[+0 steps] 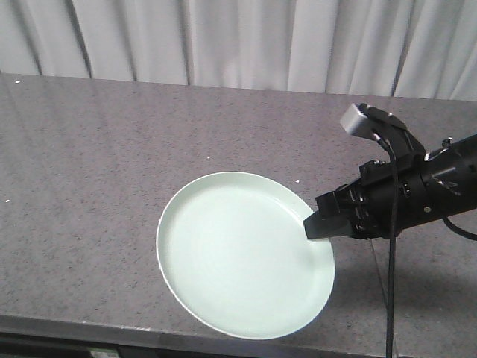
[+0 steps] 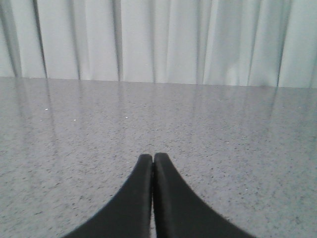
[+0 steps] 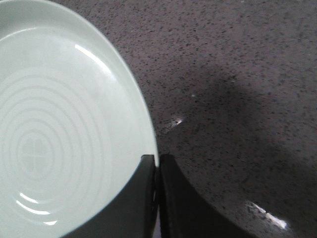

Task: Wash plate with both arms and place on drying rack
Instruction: 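Hold the plate raised in the right gripper, then drive the base away from the counter holding the plate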

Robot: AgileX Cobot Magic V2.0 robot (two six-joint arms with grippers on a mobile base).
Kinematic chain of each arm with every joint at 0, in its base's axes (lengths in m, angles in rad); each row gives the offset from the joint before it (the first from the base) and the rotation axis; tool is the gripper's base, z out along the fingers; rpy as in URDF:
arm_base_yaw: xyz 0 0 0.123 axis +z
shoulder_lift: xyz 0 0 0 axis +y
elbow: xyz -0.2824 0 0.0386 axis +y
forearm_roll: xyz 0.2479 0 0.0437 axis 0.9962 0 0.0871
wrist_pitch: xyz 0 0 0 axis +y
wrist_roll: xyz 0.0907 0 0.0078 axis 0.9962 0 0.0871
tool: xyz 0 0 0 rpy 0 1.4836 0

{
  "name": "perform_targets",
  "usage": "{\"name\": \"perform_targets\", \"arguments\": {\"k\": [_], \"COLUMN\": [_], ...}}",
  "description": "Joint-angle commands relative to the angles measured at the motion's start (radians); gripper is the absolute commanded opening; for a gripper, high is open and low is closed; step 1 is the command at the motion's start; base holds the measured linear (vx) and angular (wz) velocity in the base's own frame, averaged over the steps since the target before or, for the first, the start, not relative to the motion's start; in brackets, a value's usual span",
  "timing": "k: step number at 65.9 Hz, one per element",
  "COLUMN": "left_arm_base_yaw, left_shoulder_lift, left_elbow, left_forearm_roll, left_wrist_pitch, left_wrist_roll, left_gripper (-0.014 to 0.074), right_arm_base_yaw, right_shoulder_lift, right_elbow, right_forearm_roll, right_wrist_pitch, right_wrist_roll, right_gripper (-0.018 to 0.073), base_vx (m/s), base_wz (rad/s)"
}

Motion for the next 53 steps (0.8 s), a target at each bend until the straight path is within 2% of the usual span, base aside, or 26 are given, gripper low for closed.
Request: {"name": "perform_targets", "arguments": {"k": [1,18,53], "left_arm_base_yaw": [-0.008,-0.008,-0.008], "left_shoulder_lift": [-0.015,-0.015,-0.015], "left_elbow": [-0.024,-0.024,-0.024], "left_forearm_roll": [-0.002,-0.002,-0.002], "left_wrist_pitch": [-0.073,-0.073,-0.073], "left_wrist_roll": [-0.012,-0.012,-0.012], "left_gripper": [-0.0007,-0.0007,-0.0007], "right_arm_base_yaw": [-0.003,-0.003,-0.003], "right_shoulder_lift": [-0.031,-0.031,-0.031], "right_elbow": [-0.024,-0.024,-0.024], "right_forearm_roll": [0.051,0.051,0.051], "right_wrist_pitch": [-0.015,-0.015,-0.015], "right_wrist_roll": [-0.007,-0.007,-0.007], "right_gripper": [-0.0009,-0.0009,-0.0009], "base_vx": [-0.08,-0.07,-0.08], "base_wz": [0.33,0.43,0.59]}}
